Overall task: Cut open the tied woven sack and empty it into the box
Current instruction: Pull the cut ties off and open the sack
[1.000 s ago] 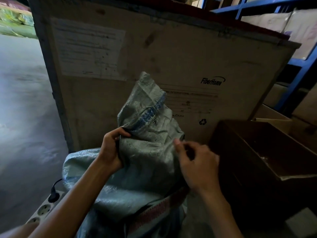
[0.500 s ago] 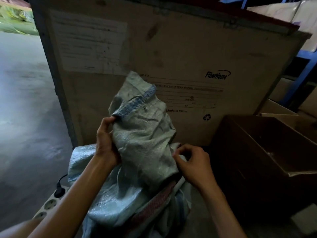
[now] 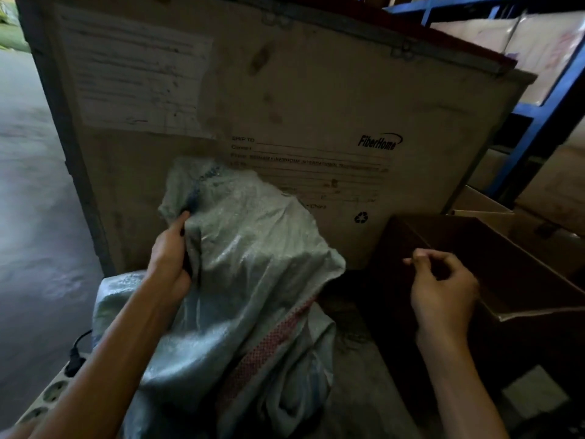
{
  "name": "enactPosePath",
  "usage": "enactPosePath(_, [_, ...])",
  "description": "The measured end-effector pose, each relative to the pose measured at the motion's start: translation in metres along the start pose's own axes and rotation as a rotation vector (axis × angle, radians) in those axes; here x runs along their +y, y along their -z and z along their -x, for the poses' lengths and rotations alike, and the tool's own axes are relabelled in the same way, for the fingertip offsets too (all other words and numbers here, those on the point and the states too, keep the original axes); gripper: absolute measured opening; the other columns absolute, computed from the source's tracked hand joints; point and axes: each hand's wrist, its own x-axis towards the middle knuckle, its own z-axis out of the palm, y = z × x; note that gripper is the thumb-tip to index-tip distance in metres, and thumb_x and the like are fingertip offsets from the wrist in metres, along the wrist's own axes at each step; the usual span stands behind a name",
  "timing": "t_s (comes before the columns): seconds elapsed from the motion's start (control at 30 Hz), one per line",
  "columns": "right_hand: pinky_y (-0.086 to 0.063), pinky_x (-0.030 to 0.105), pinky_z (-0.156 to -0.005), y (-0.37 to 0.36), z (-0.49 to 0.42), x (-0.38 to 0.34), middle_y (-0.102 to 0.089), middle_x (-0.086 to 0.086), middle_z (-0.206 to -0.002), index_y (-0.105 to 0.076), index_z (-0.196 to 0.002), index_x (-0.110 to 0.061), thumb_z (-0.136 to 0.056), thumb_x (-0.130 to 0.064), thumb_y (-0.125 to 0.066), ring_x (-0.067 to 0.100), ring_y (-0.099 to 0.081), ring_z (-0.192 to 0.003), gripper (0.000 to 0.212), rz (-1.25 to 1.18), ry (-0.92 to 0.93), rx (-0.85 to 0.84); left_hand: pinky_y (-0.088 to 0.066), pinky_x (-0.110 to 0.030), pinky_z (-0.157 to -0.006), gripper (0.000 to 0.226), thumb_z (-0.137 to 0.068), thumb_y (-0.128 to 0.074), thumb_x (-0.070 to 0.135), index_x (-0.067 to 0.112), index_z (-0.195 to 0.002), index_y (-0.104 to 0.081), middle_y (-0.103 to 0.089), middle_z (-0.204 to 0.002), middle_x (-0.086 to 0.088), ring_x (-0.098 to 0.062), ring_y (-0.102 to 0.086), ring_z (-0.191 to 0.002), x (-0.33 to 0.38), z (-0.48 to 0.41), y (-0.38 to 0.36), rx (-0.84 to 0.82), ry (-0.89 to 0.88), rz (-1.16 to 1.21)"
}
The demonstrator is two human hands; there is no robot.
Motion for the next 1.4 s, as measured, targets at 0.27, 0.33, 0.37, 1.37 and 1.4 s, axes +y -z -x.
enactPosePath(0.27, [-0.052,0.026,-0.070,-0.033,0.035,0.003,-0.077,-0.005,-0.086,-0.077,-0.087,-0.021,-0.093,-0.047,-0.061,0.009,-0.071,-0.083,0.031,0.039,-0.206,-0.699,-0.052,-0.035,-0.087,0.040,-0.092,-0.049,0.037,0.009,-0.105,-0.074,-0.074,-0.089,-0.008,-0.023,-0.070,-0.085,-0.004,0.025,-0.014,-0.375,0.108,0.042])
enactPosePath(0.33, [-0.056,0.026,-0.077,-0.048,0.043,0.017,-0.079,-0.004,-0.087,-0.080,-0.090,-0.020,-0.090,-0.042,-0.069,0.010,-0.074,-0.088,0.025,0.113,-0.148,-0.812,-0.052,-0.033,-0.086,0.038,-0.092,-0.052,0.036,0.008,-0.104,-0.075,-0.075,-0.090,-0.009,-0.023,-0.070,-0.084,-0.003,0.033,-0.021,-0.407,0.111,-0.025])
enactPosePath(0.37, [-0.056,0.027,-0.078,-0.053,0.046,0.024,-0.079,-0.003,-0.087,-0.080,-0.087,-0.020,-0.089,-0.037,-0.072,0.010,-0.074,-0.088,0.019,0.155,-0.099,-0.829,-0.054,-0.032,-0.088,0.037,-0.093,-0.054,0.035,0.008,-0.107,-0.074,-0.076,-0.093,-0.009,-0.022,-0.071,-0.088,-0.002,0.035,-0.023,-0.416,0.109,-0.071])
enactPosePath(1.37, [-0.045,0.036,-0.083,-0.086,0.040,0.060,-0.055,0.011,-0.131,-0.042,-0.133,-0.020,-0.081,-0.051,-0.070,0.025,-0.060,-0.101,0.067,0.220,-0.383,-0.698,-0.058,-0.026,-0.067,0.036,-0.105,-0.042,0.029,0.014,-0.087,-0.070,-0.072,-0.075,-0.003,-0.013,-0.070,-0.066,0.016,0.032,-0.005,-0.406,0.126,-0.090])
enactPosePath(1.4, [-0.048,0.038,-0.086,-0.097,0.043,0.062,-0.053,0.011,-0.136,-0.037,-0.139,-0.021,-0.079,-0.047,-0.074,0.024,-0.060,-0.103,0.075,0.082,-0.513,-0.756,-0.057,-0.027,-0.069,0.037,-0.104,-0.043,0.030,0.014,-0.087,-0.071,-0.073,-0.078,-0.004,-0.014,-0.070,-0.069,0.018,0.031,-0.004,-0.410,0.119,-0.062])
